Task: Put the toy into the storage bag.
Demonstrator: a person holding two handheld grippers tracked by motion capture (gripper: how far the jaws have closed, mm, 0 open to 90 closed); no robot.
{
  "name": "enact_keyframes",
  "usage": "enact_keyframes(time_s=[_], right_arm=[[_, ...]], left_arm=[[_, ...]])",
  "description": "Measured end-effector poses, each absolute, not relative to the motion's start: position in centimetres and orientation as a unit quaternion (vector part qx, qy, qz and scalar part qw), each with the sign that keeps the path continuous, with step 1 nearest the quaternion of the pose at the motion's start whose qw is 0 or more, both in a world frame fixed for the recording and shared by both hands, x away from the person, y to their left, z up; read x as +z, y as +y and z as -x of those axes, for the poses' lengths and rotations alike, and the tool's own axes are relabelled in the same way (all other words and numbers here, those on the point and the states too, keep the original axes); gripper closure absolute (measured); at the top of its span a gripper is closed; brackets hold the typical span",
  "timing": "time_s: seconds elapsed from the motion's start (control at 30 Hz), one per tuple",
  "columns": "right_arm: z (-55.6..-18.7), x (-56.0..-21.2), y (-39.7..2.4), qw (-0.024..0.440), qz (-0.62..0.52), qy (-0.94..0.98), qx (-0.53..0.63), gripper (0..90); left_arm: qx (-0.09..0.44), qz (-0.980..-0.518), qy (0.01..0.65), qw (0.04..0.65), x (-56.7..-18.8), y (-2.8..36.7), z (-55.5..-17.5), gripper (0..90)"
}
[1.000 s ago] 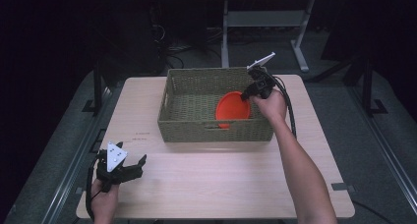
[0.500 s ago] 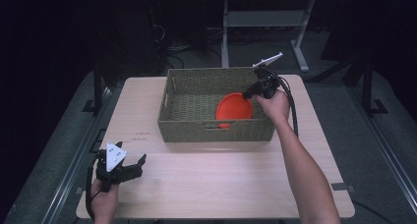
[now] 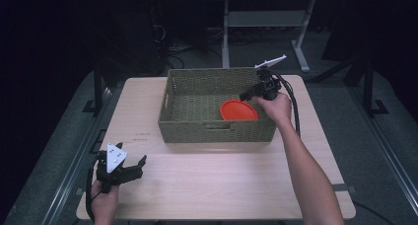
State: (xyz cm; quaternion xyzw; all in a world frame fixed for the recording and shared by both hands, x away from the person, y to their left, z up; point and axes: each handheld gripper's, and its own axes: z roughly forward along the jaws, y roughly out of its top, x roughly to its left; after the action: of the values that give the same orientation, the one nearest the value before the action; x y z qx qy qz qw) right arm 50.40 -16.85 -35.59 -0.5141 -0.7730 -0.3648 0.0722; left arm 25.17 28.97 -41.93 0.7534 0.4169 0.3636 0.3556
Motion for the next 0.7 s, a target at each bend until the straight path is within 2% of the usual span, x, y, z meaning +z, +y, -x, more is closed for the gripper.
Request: enact_keyframes(time_s=[0.7], right_arm=[[-48.7,-35.3,-17.5,0.087,0.499,-0.774,-0.380,45.0]], left_arm=[[0.362,-0.755,0.416,0.356,-41.9,28.9,-25.1,12.8]])
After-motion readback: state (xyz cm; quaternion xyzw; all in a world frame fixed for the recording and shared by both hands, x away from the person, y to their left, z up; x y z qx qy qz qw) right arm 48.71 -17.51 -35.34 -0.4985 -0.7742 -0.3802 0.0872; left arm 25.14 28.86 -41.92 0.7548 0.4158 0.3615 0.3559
